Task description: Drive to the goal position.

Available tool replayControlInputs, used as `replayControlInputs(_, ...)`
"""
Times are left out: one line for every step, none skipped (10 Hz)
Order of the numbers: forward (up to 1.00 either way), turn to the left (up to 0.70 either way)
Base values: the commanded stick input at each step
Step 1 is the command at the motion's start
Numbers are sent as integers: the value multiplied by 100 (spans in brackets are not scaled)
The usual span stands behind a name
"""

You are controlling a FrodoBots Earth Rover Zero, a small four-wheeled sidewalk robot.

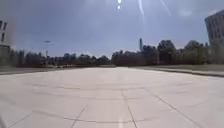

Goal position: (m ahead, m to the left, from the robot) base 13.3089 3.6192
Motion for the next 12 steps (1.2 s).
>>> replayControlInputs(85,-2)
replayControlInputs(85,-2)
replayControlInputs(85,-2)
replayControlInputs(85,-2)
replayControlInputs(85,-2)
replayControlInputs(85,-2)
replayControlInputs(85,-2)
replayControlInputs(85,-2)
replayControlInputs(85,-2)
replayControlInputs(85,-2)
replayControlInputs(85,-2)
replayControlInputs(85,0)
